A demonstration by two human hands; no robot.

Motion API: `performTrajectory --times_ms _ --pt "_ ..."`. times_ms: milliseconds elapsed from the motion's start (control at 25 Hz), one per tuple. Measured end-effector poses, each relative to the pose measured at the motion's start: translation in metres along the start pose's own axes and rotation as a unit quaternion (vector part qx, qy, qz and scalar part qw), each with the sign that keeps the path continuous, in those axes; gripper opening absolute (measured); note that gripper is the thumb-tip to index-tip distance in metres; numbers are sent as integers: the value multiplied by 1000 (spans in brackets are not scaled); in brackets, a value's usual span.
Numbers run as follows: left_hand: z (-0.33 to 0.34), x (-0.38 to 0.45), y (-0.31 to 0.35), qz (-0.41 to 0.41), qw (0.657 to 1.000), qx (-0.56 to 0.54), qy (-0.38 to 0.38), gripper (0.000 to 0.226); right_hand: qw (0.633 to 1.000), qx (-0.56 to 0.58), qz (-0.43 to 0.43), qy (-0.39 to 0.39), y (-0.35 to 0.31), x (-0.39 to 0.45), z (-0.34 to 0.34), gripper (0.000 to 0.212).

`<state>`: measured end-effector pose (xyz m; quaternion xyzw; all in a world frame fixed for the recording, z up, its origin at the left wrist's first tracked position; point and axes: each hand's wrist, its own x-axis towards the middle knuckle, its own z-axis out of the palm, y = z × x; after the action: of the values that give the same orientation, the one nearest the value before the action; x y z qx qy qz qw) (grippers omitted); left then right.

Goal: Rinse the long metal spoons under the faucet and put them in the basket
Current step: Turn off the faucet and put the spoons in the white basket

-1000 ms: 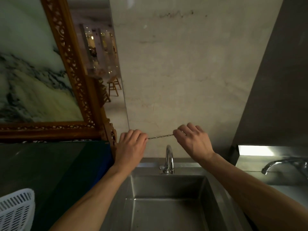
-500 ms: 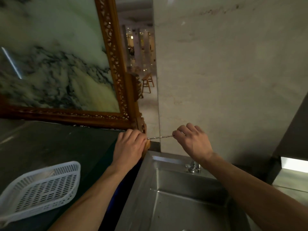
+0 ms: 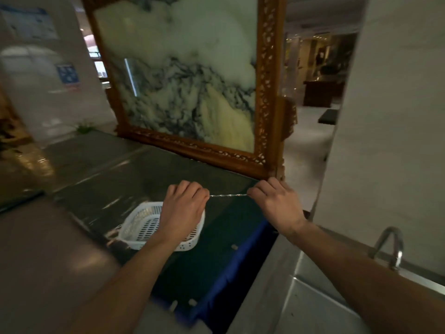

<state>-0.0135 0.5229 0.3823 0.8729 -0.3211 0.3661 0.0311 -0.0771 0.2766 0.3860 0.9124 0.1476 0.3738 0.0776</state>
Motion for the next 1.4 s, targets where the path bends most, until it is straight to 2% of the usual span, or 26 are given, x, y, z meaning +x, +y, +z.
performTrajectory --times_ms 240,440,840,1120,1400 --pt "-6 -52 -103 -41 998 41 -31 10 999 31 -28 -20 -91 64 38 24" --pt "6 -73 -149 -59 996 56 -30 11 996 65 -33 -45 -131 89 67 27" --pt "29 -64 -155 -90 989 97 -69 23 992 85 -55 -73 -119 108 100 27" --pt "34 -65 -146 -93 985 109 -95 19 987 87 -84 -104 -112 108 113 31" --pt "57 -65 -173 -87 984 108 -115 20 985 97 -85 -110 -125 122 136 34"
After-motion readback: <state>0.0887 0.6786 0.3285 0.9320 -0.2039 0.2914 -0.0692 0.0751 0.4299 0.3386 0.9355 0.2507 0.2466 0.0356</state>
